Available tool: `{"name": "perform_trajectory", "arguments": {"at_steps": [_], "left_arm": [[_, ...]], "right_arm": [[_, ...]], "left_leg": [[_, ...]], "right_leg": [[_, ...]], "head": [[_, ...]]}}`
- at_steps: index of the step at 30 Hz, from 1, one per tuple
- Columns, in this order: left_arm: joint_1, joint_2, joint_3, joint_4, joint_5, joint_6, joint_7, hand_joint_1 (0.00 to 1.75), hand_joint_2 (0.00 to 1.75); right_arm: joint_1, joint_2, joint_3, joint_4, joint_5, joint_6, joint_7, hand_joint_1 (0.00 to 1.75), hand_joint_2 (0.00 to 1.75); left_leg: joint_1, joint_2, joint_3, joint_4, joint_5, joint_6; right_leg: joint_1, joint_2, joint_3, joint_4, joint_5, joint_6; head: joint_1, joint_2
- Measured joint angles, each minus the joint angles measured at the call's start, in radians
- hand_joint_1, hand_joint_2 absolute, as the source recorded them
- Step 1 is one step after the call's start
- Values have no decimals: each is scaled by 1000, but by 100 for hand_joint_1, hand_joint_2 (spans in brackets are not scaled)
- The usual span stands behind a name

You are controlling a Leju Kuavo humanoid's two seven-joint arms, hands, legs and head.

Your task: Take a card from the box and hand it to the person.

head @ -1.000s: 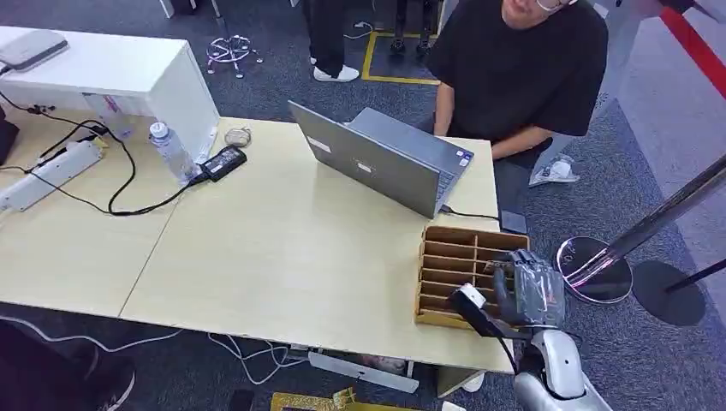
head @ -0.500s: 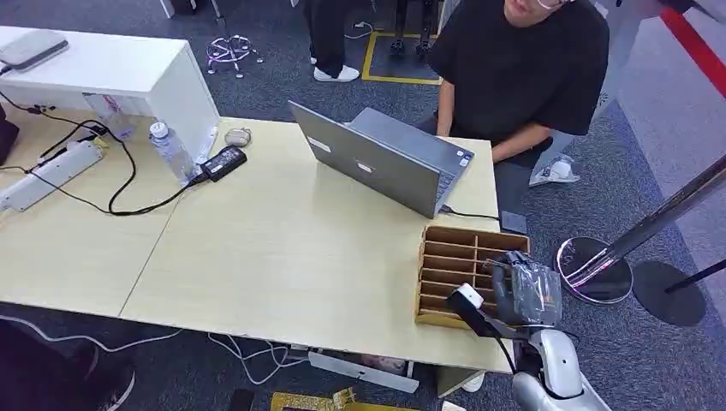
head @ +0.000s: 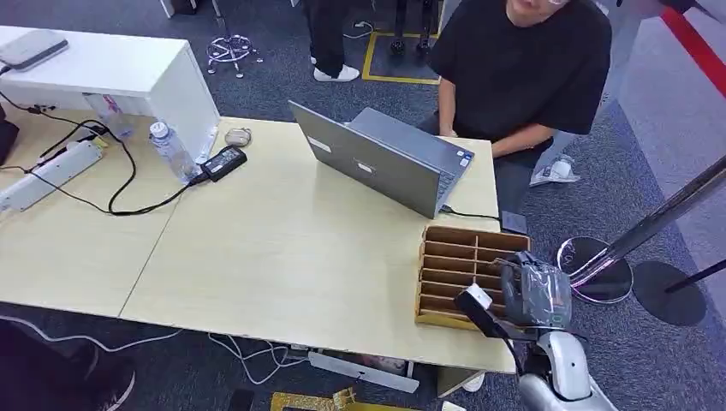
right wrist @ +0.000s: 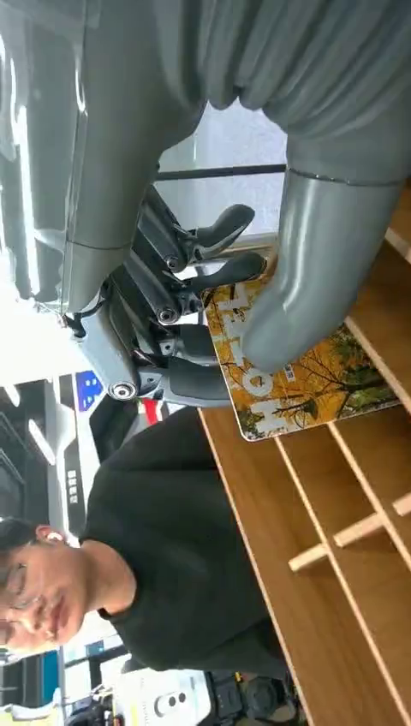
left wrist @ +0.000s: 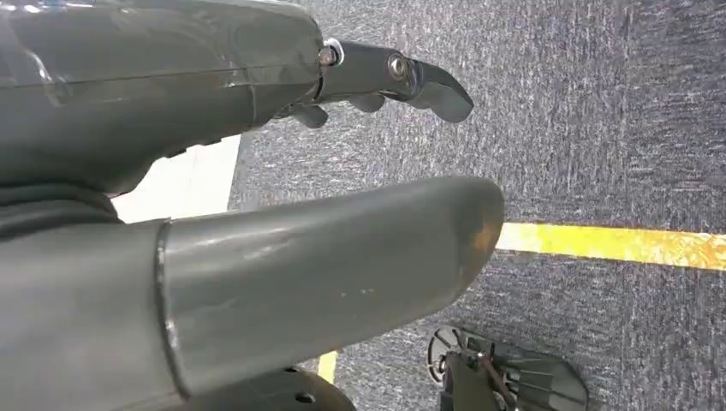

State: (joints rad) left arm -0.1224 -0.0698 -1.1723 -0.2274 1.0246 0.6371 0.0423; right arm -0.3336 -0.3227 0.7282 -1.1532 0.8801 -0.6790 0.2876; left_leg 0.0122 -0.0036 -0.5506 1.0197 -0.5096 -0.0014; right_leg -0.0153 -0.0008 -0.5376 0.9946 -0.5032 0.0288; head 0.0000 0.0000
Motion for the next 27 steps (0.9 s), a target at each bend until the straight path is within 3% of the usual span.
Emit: {"name": "perform_trajectory", "arguments": {"at_steps": [18,27], "left_arm": [[0,0,0,0,0,0,-10,0,0],[0,0,0,0,4,-1,-14,0,0]], "right_arm": [[14,-65,-29,-130,23,-2,14,145,175],[14,-66,-45,-178,-70,-4,-47,138,175]], "left_leg": [[0,0,0,0,0,0],[0,0,0,0,0,0]], "right_leg": [[0,0,0,0,0,0],[0,0,0,0,0,0]], "head": [[0,0],[0,0]]}}
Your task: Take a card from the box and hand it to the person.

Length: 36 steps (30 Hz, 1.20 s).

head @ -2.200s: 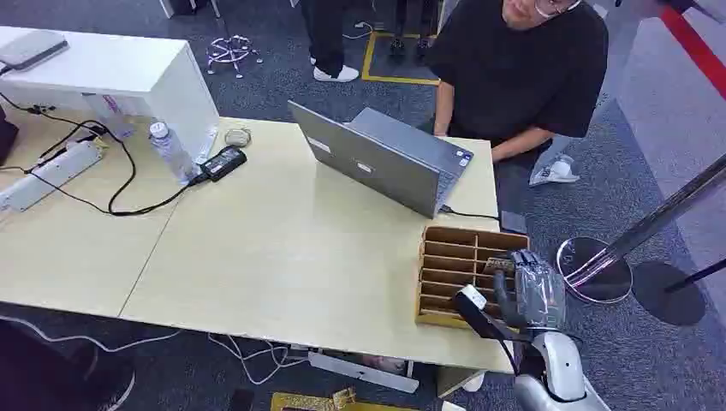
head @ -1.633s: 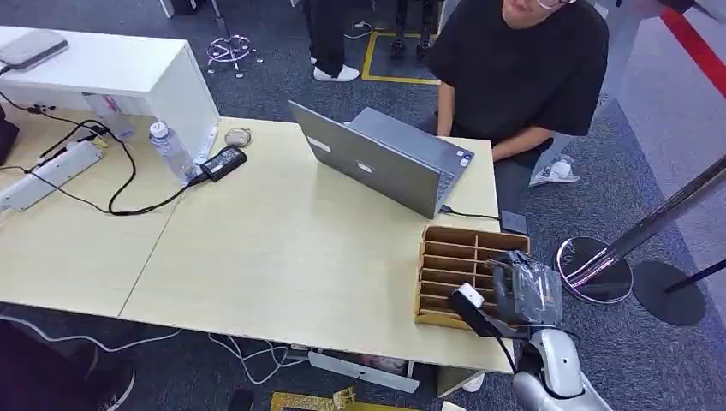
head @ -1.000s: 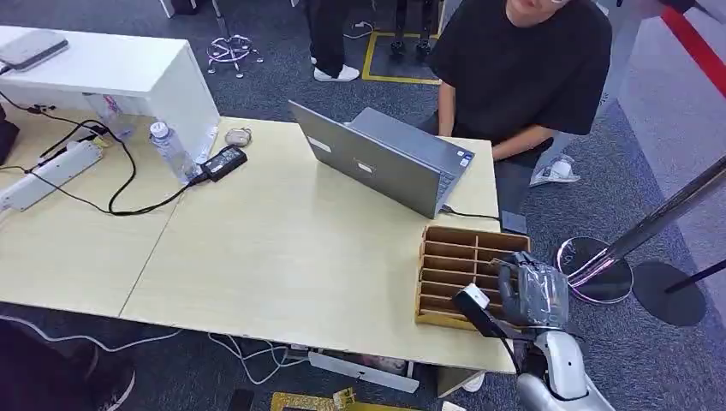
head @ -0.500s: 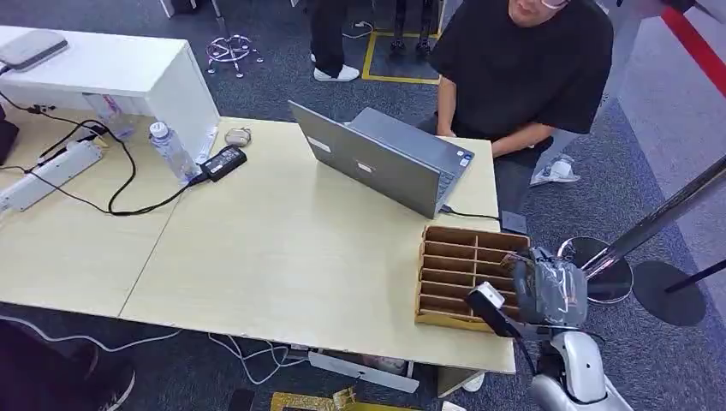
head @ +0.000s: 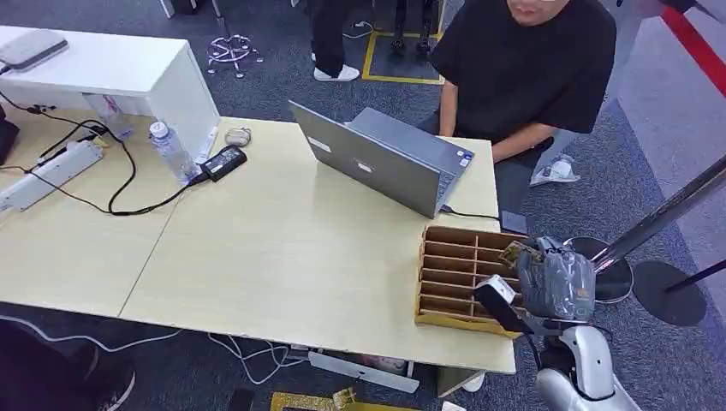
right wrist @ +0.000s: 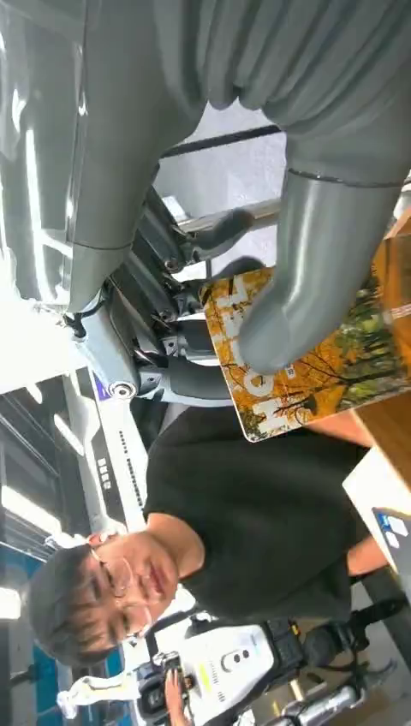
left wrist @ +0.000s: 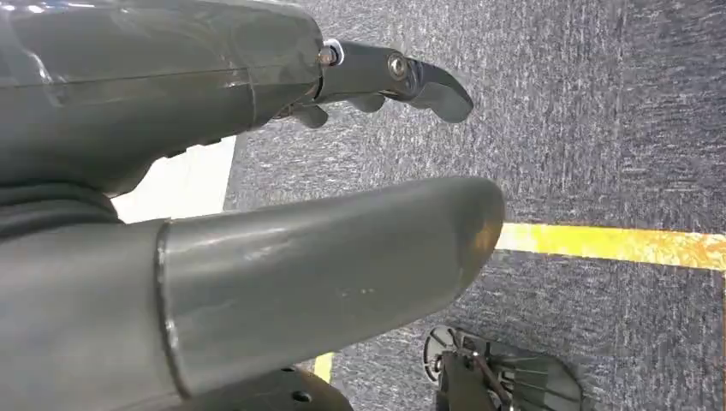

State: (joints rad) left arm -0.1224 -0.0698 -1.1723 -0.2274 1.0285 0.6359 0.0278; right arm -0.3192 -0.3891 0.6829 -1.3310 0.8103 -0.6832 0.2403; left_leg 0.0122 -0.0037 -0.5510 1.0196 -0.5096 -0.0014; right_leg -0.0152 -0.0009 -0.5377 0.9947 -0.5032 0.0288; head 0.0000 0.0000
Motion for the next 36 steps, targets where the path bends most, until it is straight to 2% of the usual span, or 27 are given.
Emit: {"name": "perform_trajectory", "arguments": {"at_steps": [6,8,10,12,13,19,28,36], "left_arm": [[0,0,0,0,-2,0,-11,0,0],[0,0,0,0,-3,0,-13,0,0],[0,0,0,0,-5,0,-14,0,0],[0,0,0,0,-5,-1,-18,0,0],[0,0,0,0,-6,-2,-18,0,0],[0,0,0,0,-9,-5,-18,0,0],[-1,1,0,0,-25,-7,-19,0,0],[-1,2,0,0,-36,-10,-19,0,0]], "right_arm": [[-18,4,-5,0,-70,0,-55,134,175],[-34,5,-5,4,-96,0,-71,120,175],[-48,5,-7,9,-120,0,-86,120,175],[-61,7,-12,16,-139,0,-105,124,175],[-69,8,-15,22,-151,0,-115,133,175],[-132,14,-24,78,-231,2,-183,143,175],[-235,39,-28,202,-342,12,-275,141,175],[-307,87,-27,338,-395,25,-341,141,175]], "left_leg": [[0,0,0,0,0,0],[0,0,0,0,0,0],[0,0,0,0,0,0],[0,0,0,0,0,0],[0,0,-1,0,0,0],[0,0,-1,0,0,0],[0,-1,-1,0,0,0],[0,-1,-1,0,0,0]], "right_leg": [[0,0,0,0,0,0],[0,0,0,0,0,0],[0,0,0,0,0,0],[0,0,0,0,0,0],[0,0,0,0,0,0],[0,-1,0,0,0,0],[0,-1,0,0,0,0],[0,-1,0,0,0,0]], "head": [[0,0],[0,0],[0,0],[0,0],[0,0],[0,0],[0,0],[0,0]]}}
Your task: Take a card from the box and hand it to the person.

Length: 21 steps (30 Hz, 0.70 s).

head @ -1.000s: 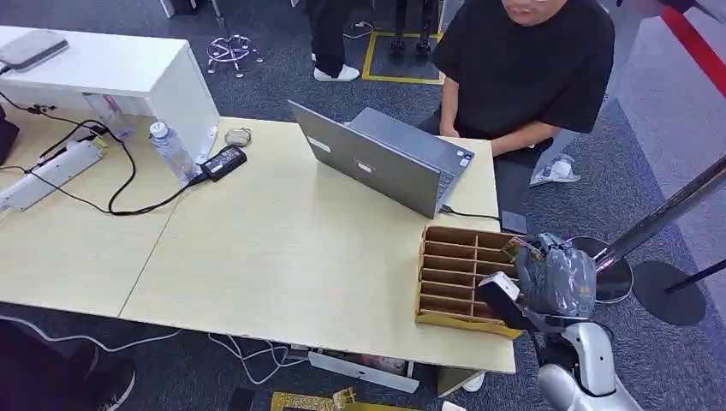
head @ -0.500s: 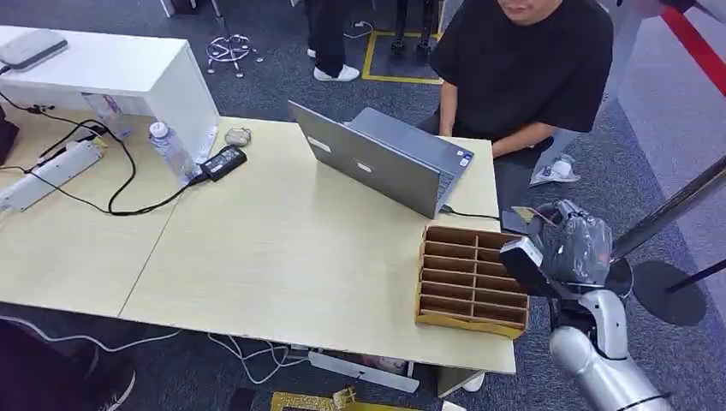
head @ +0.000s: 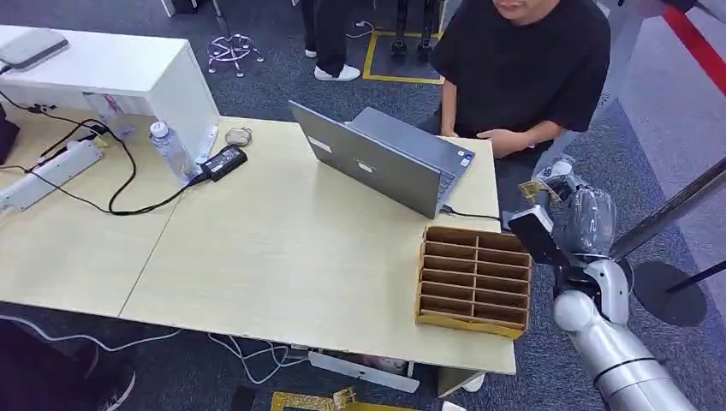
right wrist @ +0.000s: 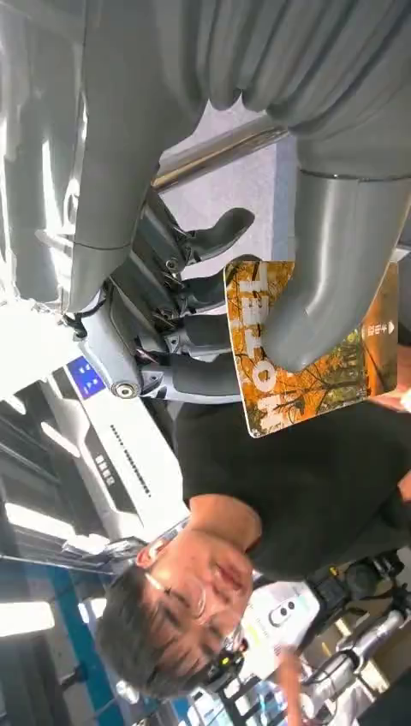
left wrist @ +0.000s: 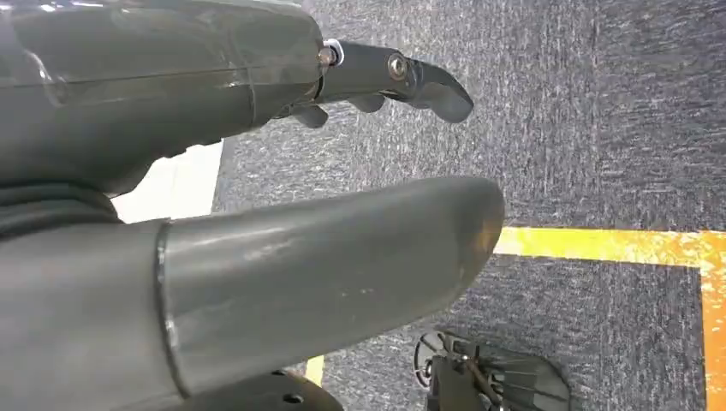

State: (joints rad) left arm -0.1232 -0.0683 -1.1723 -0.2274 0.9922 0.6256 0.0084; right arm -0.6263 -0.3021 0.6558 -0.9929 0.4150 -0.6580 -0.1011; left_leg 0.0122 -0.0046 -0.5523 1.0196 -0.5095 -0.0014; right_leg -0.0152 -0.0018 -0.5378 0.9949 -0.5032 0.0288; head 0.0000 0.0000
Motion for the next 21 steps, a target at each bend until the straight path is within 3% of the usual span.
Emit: {"name": "perform_trajectory", "arguments": {"at_steps": [16,21], "left_arm": [[0,4,-1,0,-13,-4,6,0,0],[0,6,-2,0,-21,-5,16,0,0]], "right_arm": [[-80,91,14,275,-32,8,-52,134,175],[-86,101,15,305,-38,-3,-63,122,175]], "left_leg": [[0,0,0,0,0,0],[0,0,0,0,0,0]], "right_leg": [[0,0,0,0,0,0],[0,0,0,0,0,0]], "head": [[0,0],[0,0]]}}
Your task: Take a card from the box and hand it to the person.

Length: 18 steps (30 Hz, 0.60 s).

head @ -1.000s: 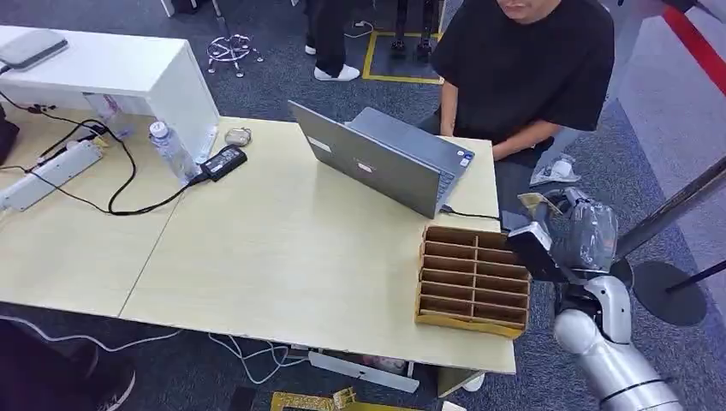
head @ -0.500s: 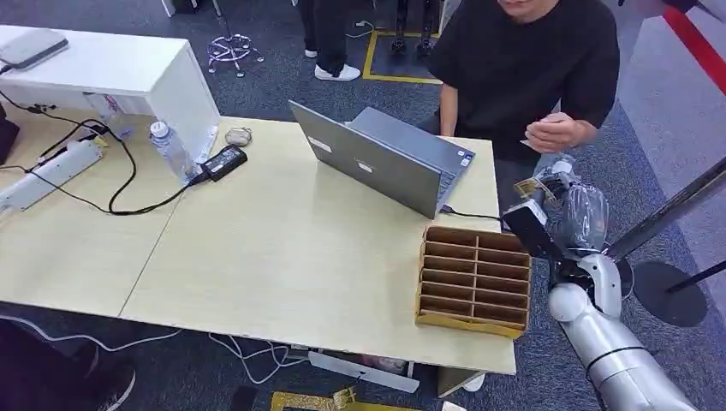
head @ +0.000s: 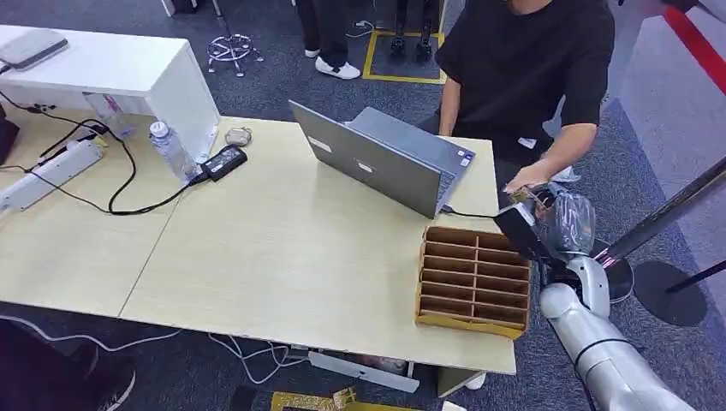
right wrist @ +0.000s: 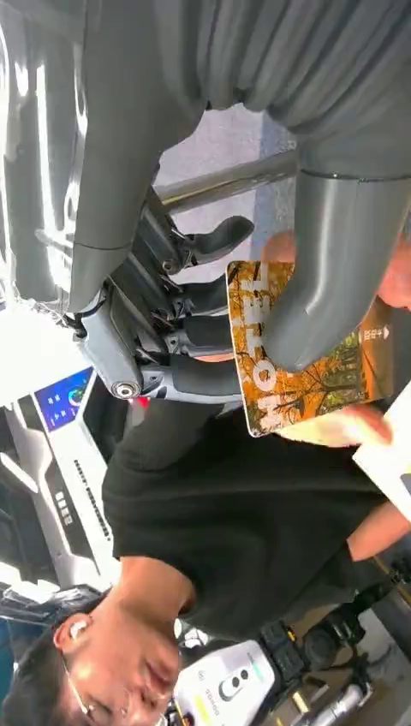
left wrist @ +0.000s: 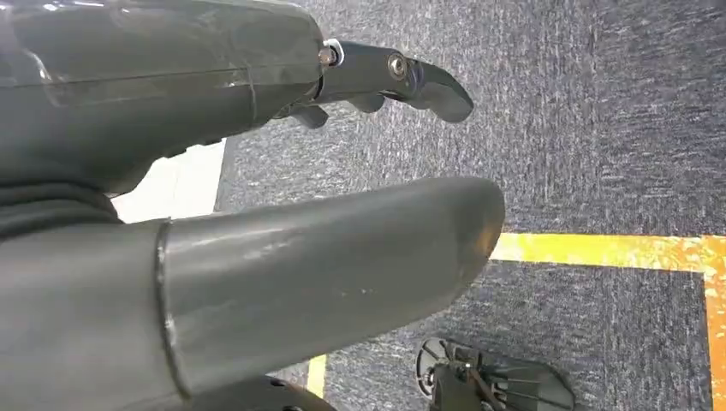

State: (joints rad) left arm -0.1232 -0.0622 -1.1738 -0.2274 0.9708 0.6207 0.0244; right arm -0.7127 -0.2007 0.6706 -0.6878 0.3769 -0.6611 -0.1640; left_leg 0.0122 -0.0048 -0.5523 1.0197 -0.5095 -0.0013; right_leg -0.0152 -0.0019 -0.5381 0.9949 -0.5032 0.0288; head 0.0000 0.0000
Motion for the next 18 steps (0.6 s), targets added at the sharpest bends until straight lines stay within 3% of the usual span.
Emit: {"name": "perform_trajectory", "arguments": {"at_steps": [3,5,6,7,8,9,18], "left_arm": [[0,1,0,0,-1,0,2,0,0],[0,1,0,0,-2,0,3,0,0],[0,1,0,0,-2,0,3,0,0],[0,1,-1,0,-2,0,5,0,0],[0,1,-1,0,-4,-2,7,0,0],[0,2,-1,0,-5,-2,9,0,0],[0,3,-1,0,-5,-5,24,0,0]], "right_arm": [[-4,4,0,14,-3,-5,-2,108,175],[-5,6,0,24,-3,-6,-2,108,175],[-5,8,0,27,-3,-7,-2,82,175],[-5,8,0,30,-3,-8,-1,72,175],[-5,10,0,34,-3,-9,-1,28,175],[-5,10,0,37,-3,-11,-1,0,175],[-10,11,0,52,3,-17,8,0,175]], "left_leg": [[0,0,0,0,0,0],[0,0,0,0,0,0],[0,0,0,0,0,0],[0,0,0,0,0,0],[0,0,0,0,0,0],[0,0,0,0,0,0],[0,0,0,0,0,0]], "right_leg": [[0,0,0,0,0,0],[0,0,0,0,0,0],[0,0,0,0,0,0],[0,0,0,0,0,0],[0,0,0,0,0,0],[0,0,0,0,0,0],[0,0,0,0,0,0]], "head": [[0,0],[0,0],[0,0],[0,0],[0,0],[0,0],[0,0]]}}
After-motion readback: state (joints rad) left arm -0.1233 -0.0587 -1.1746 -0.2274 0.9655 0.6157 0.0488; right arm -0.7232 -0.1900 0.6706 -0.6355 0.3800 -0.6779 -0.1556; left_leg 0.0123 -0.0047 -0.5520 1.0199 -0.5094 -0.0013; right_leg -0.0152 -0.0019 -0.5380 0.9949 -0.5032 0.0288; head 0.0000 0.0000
